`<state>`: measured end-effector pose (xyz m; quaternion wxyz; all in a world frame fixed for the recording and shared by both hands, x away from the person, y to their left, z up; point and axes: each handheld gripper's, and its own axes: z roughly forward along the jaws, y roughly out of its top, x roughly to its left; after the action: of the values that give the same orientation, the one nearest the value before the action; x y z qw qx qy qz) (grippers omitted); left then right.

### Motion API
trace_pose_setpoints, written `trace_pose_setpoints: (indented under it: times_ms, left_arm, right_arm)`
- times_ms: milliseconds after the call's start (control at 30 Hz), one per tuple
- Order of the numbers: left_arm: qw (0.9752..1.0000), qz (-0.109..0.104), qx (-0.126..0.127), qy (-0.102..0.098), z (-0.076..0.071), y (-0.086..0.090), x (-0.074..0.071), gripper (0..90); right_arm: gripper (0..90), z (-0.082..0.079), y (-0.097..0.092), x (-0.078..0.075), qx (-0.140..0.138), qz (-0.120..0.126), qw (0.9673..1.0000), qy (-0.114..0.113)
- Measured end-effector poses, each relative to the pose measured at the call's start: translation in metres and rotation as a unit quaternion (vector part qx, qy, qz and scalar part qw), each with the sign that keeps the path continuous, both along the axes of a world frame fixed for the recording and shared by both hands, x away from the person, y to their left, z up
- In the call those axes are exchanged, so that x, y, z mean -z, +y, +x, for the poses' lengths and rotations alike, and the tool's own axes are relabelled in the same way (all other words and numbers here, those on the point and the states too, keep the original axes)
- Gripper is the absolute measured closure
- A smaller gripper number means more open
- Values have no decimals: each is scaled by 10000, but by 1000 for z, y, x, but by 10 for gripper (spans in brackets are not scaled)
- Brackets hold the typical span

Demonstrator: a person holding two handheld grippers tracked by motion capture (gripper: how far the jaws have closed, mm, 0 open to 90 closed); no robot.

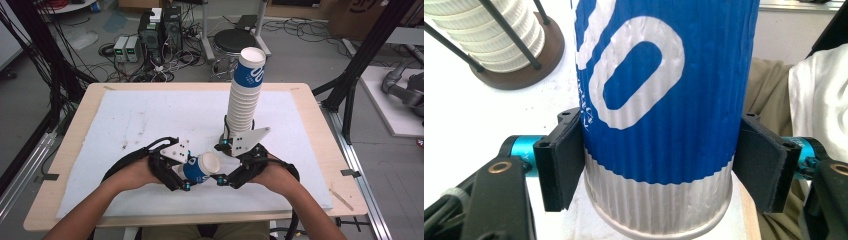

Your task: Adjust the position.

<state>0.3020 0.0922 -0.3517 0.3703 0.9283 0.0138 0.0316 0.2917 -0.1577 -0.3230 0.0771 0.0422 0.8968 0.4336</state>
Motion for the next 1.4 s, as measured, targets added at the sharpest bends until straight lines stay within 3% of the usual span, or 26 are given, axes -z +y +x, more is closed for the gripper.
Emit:
trace_pose_setpoints:
  times_ms: [233,433,700,800,900,1000,1133,1400]
  left_arm:
    - [9998,175,63,58,-1,-6,4,272]
    - [9993,327,152,65,-1,-11,6,272]
    - [9988,409,204,146,-1,-13,8,272]
    - [9990,375,194,166,-1,-13,8,271]
    - [9991,341,194,130,-1,-13,8,262]
    - [9997,167,161,126,0,-12,10,237]
    - [9994,-241,112,212,-1,-10,14,181]
    - [9972,-652,247,252,-3,-3,16,181]
  right_arm:
    - [181,2,18,3,-263,-338,9991,-76]
    - [181,2,34,9,-499,-873,9949,-30]
    - [186,2,41,15,-561,-1112,9922,85]
    - [267,3,40,14,-554,-1132,9920,104]
    - [282,4,39,15,-603,-1078,9923,71]
    - [281,5,37,15,-595,-1061,9926,57]
    - [278,7,30,17,-631,-922,9935,223]
    - [279,8,22,21,-678,-857,9934,340]
